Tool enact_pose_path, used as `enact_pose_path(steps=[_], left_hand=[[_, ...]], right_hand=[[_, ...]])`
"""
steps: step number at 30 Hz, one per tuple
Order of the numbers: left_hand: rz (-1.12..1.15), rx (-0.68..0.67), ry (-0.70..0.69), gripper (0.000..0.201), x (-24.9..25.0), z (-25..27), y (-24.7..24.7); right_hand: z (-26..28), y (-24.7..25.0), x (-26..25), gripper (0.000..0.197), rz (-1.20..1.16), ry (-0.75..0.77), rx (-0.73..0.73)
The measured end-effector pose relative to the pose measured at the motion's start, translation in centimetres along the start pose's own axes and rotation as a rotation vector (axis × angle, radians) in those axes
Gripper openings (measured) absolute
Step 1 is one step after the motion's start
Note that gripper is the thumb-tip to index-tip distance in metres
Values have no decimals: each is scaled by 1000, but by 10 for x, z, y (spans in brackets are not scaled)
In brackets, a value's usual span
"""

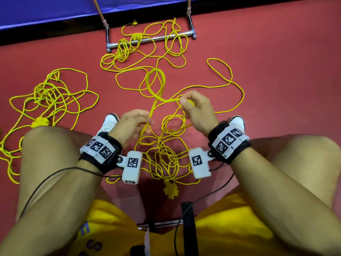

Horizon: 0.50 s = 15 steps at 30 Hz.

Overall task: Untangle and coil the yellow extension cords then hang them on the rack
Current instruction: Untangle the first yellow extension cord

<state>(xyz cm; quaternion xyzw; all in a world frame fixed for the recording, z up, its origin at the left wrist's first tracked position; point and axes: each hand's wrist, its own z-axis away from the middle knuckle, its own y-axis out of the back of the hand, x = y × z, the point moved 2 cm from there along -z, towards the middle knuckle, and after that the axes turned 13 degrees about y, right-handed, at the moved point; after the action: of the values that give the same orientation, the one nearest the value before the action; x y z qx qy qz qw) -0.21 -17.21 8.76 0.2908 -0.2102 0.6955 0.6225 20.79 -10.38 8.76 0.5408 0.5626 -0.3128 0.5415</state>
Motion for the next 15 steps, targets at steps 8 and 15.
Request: enact_pose_path(steps=[8,15], left_hand=[[217,-309,-172,30,18,21,-17],[127,-313,-243,14,16,27,-29]], right_hand=[[4,-14,-6,18,-185,-164,-231],[6,-10,2,12,226,18,-156]])
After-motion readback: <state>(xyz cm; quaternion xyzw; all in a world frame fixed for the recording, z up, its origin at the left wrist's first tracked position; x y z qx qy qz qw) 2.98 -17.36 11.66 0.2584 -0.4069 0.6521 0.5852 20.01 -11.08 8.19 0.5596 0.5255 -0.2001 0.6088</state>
